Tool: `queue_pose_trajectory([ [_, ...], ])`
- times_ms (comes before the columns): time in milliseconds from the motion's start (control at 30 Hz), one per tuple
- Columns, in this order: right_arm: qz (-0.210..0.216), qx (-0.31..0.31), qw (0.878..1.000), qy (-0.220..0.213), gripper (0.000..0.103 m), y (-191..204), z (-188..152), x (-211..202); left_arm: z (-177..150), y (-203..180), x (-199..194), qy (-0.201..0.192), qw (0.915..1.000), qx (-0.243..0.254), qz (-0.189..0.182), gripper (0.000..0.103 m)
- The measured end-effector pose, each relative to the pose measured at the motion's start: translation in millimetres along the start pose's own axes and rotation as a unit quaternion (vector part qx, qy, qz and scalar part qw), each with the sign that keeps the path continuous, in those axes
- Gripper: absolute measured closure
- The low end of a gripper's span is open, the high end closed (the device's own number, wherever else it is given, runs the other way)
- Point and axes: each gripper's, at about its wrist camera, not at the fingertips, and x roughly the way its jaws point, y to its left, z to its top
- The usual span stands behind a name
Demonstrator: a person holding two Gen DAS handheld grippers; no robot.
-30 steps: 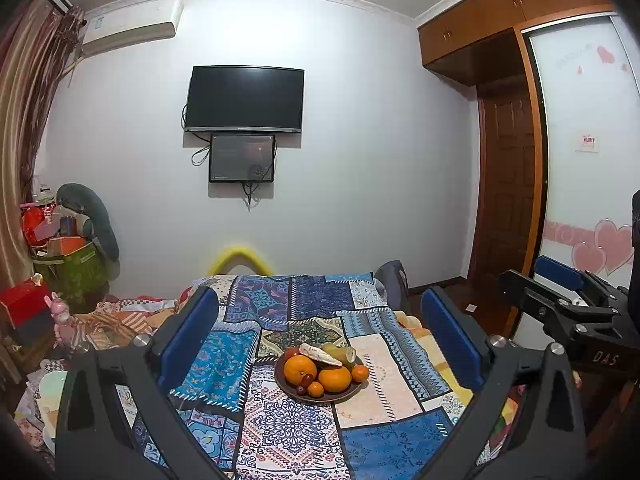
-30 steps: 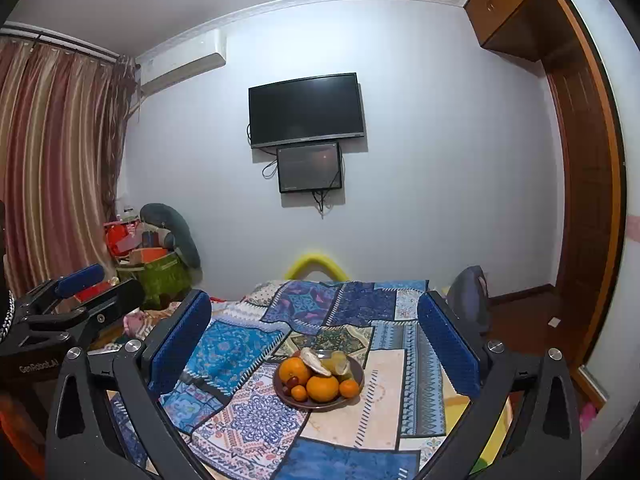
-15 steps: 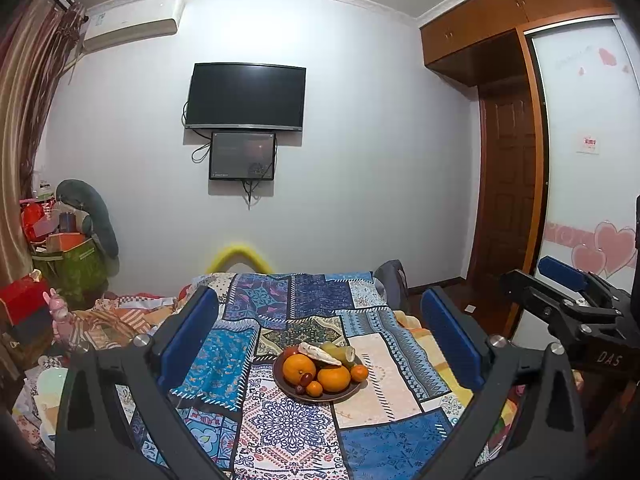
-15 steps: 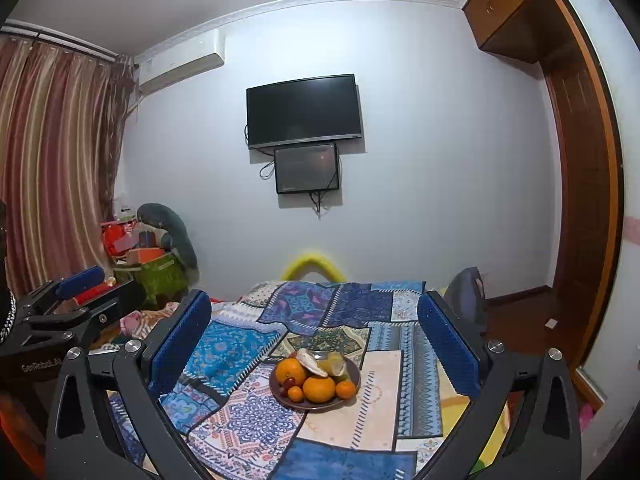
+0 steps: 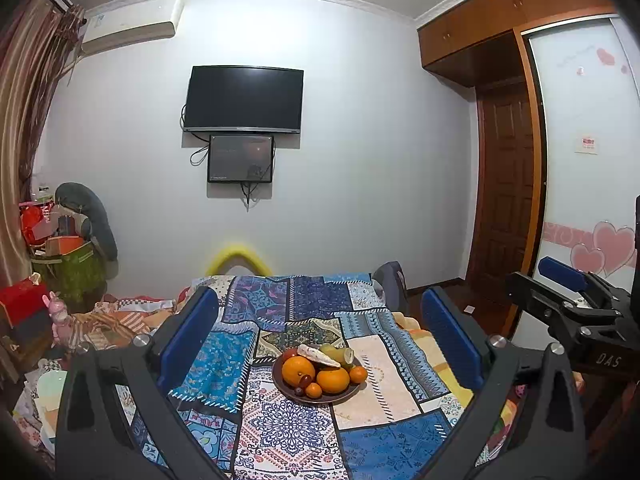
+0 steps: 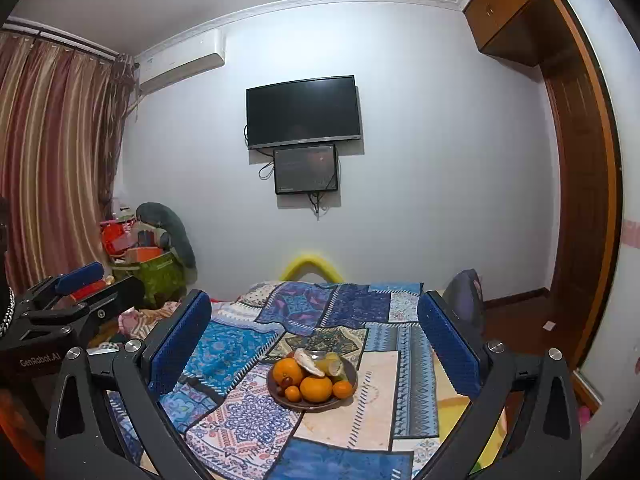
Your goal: Organize fruits
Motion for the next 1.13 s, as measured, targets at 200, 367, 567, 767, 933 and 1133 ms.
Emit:
queue_pose_trajectory([
  [200, -0.001, 0.0, 1.0, -0.001, 0.0, 0.1, 0.7, -1.1, 0.2, -2.4, -1.1, -0.002, 1.0, 0.003, -0.003, 0.0],
  [367, -0.002, -0.004, 1.0, -0.003, 0.0, 1.5, 1.2, -2.1, 0.0, -4.3, -1.1, -0.001, 1.0, 0.005, -0.007, 0.0],
  [567, -0.001, -0.003, 1.0, -0.005, 0.0, 1.1, 2.3, -2.6, 0.9, -3.7, -1.1, 0.0, 1.0, 0.003, -0.008, 0.0],
  [767, -0.003, -0.005, 1.0, -0.006, 0.0, 2.3, 0.0, -3.4, 1.5, -5.1, 0.7, 0.006, 0.9998, 0.005, -0.016, 0.0],
  [933, -0.003, -0.004, 1.0, -0.006, 0.0, 2.5, -0.8, -3.3, -0.3, -8.2, 0.1, 0.007, 0.9997, 0.012, -0.021, 0.0],
  [1133, -0.004, -0.004, 1.0, -0.005, 0.0, 2.8, -1.3, -3.0, 0.0, -6.8, 3.5, 0.009, 0.9998, 0.005, -0.02, 0.0],
])
